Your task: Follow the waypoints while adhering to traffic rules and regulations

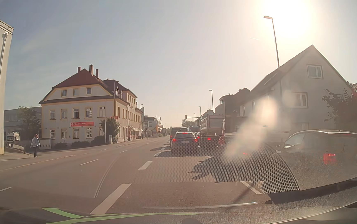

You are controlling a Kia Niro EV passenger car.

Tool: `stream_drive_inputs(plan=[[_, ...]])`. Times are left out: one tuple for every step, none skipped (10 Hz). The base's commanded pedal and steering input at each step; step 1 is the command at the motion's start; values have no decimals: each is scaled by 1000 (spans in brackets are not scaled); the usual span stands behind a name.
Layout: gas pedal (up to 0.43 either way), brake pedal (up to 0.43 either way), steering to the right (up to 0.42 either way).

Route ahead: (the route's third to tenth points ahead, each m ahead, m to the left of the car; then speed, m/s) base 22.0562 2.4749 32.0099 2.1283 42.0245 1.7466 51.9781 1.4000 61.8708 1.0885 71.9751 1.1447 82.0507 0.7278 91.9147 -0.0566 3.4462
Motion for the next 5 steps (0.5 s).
stream_drive_inputs(plan=[[0,0,1],[0,0,2],[0,0,1],[0,0,1],[0,0,2]])
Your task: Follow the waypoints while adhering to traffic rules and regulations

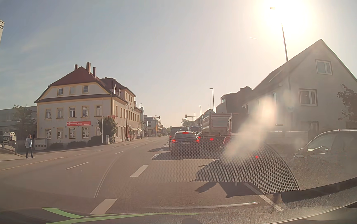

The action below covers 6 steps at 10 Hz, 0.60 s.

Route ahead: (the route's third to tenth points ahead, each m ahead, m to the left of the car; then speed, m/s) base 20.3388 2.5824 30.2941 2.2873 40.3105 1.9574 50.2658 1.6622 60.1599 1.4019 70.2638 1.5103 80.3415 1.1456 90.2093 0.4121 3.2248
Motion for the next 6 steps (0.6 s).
stream_drive_inputs(plan=[[0,0,1],[0,0,1],[0,0,2],[0,0,1],[0,0,1],[0,0,1]])
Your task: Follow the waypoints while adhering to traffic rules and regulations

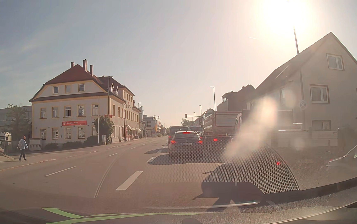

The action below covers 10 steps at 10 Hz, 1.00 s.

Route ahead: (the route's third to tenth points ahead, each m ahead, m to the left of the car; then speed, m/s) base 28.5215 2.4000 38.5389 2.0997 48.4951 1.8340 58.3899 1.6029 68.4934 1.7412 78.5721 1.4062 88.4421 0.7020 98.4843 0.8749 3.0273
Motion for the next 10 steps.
stream_drive_inputs(plan=[[0,6,1],[0,30,1],[0,43,1],[0,55,1],[0,67,1],[0,85,1],[0,98,1],[0,116,1],[0,134,1],[0,165,1]])
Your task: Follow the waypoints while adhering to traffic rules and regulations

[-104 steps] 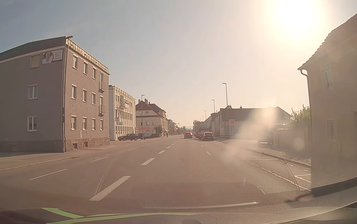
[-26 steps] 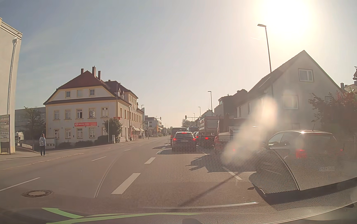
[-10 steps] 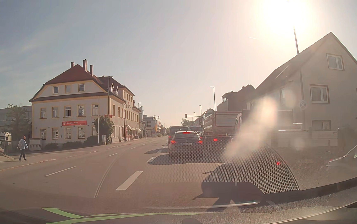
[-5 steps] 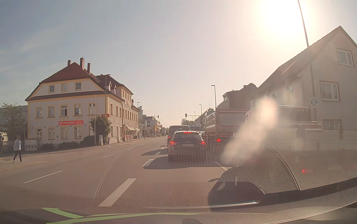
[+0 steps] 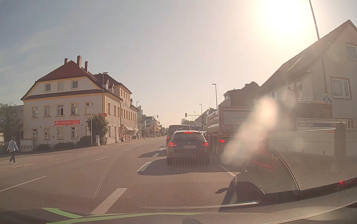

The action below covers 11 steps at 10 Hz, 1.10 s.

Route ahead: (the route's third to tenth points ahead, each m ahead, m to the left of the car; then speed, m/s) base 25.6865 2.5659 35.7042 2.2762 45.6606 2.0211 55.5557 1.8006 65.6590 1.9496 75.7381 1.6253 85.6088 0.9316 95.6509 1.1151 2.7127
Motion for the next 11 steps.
stream_drive_inputs(plan=[[0,177,2],[0,189,1],[0,189,2],[0,189,1],[0,189,1],[0,189,1],[0,189,1],[0,189,1],[0,189,1],[0,189,1],[0,189,1]])
